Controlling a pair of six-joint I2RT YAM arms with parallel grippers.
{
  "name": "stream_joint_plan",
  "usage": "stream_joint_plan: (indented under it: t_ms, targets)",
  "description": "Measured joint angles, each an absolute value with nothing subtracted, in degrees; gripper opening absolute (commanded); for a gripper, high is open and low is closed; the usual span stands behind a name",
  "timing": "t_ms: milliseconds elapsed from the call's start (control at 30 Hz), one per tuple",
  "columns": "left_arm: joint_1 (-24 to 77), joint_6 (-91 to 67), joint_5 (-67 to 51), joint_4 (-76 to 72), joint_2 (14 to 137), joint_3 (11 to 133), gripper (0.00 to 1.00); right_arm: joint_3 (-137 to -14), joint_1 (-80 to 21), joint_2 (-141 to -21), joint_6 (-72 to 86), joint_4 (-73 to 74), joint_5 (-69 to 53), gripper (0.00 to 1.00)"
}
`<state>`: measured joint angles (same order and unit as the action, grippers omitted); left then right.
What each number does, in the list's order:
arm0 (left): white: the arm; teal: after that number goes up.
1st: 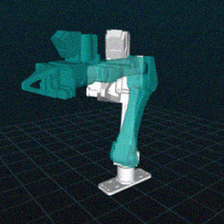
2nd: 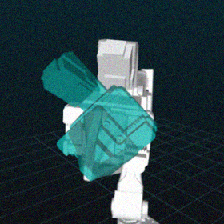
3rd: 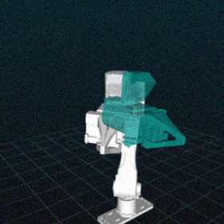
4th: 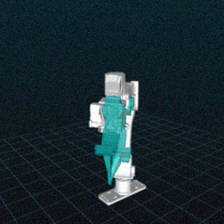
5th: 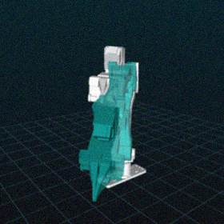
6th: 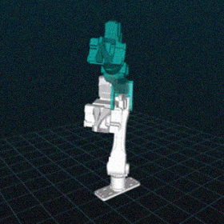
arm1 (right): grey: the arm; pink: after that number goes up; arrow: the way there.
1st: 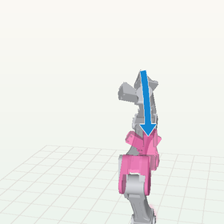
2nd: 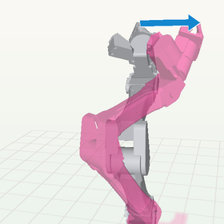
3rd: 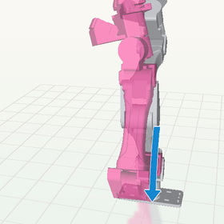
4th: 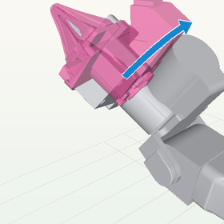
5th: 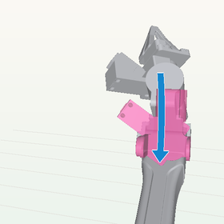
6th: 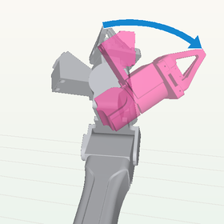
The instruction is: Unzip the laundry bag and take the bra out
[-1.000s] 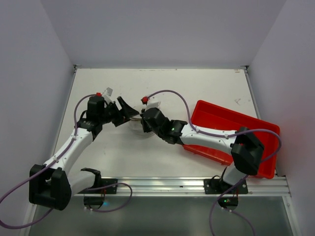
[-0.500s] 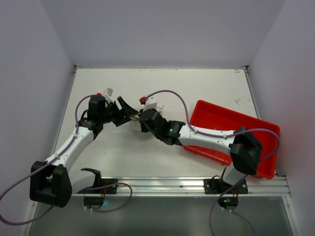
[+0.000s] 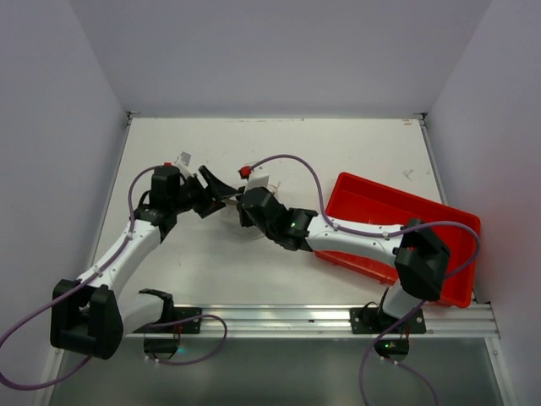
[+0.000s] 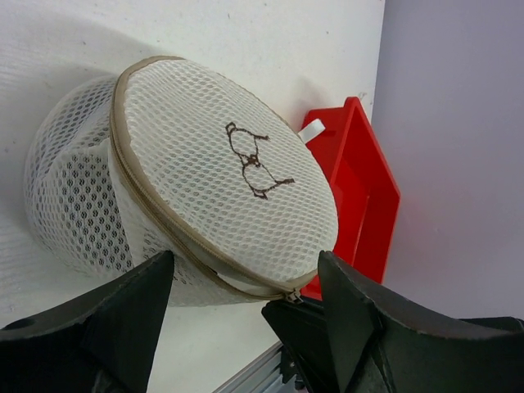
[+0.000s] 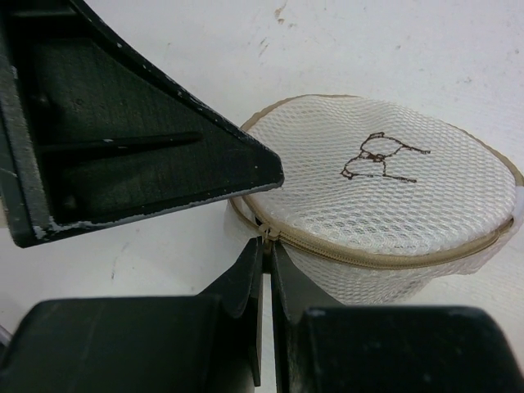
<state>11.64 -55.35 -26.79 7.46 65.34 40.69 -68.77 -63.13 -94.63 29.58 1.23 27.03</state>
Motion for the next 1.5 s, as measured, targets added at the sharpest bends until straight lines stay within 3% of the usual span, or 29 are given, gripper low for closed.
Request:
stream_joint_plan:
  t_ms: [67, 167, 200, 267, 300, 367, 600, 967, 1500]
  targets:
    - [11.6, -56.0, -26.8, 6.6, 65.5, 40.0, 0.70, -68.8, -63.3, -94.7, 29.6, 0.9, 26.9, 0.00]
    - [11.6, -56.7, -26.9, 4.9, 65.7, 38.8, 0.55, -68.8, -63.4, -94.8, 29.6, 0.3, 26.2, 0.00]
    - [11.7, -57.0, -27.0, 4.0, 65.8, 38.4, 0.42, -68.8, -63.4, -94.9, 29.5, 0.2, 25.9, 0.00]
    - [11.7, -57.4, -27.3, 2.4, 66.6, 38.1, 0.28, -68.8, -63.5, -95.1, 29.4, -0.1, 25.3, 0.00]
    - [11.7, -57.4, -27.4, 1.6, 67.1, 38.0, 0.13, -68.7, -63.5, -95.1, 29.1, -0.2, 24.4, 0.00]
    - [11.7, -57.4, -28.0, 0.0, 68.2, 38.0, 0.00, -68.1, -63.6, -95.2, 28.7, -0.6, 23.3, 0.00]
    - [12.0, -56.1, -31.3, -4.2, 69.5, 36.2, 0.00, -62.7, -63.8, -94.2, 26.2, -1.1, 22.4, 0.00]
    - [11.9, -53.5, -32.3, -5.1, 69.5, 36.1, 0.00, -53.5, -62.3, -83.5, 23.2, 1.1, 23.2, 0.00]
    - [11.6, -51.0, -34.0, -3.7, 69.5, 38.2, 0.00, -50.1, -56.5, -80.2, 20.4, 1.6, 19.9, 0.00]
